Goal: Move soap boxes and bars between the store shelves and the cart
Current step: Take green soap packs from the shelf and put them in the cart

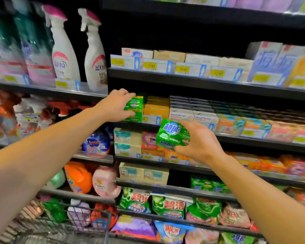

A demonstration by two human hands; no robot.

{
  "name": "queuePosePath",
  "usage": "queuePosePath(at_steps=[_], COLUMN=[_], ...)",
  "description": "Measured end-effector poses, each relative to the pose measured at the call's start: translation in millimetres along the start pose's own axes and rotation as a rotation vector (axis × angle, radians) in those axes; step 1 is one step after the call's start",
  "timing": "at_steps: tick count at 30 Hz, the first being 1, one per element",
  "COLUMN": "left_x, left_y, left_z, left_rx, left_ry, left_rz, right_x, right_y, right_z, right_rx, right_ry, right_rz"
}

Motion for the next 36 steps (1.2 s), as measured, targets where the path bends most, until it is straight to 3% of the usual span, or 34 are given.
queuePosePath(at_steps=[11, 24, 36], left_x=[-18, -30, -41], left_y=[-16, -23, -30], left_z=[39, 75, 84], left_rx=[0.013, 0.034, 0.010], left_ry=[-0.103, -0.197, -0.216], left_rz=[0.047, -0.057, -0.074], right_x=[-32, -49, -57], right_y=[-3, -3, -7], right_z=[28, 47, 49], right_rx=[0.094, 0.103, 0.105], right_ry=[-0.055, -0.064, -0.049], right_rz=[0.054, 0.115, 0.175])
Point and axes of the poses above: each hand's wrist, its own z-axis towards the middle knuckle, its own x-axis out of the back of the hand, y = z × x, the point moved 7 cm from there along z, towards the middle knuckle, and after that the axes turned 6 degrees about y, right-handed, at the moved point
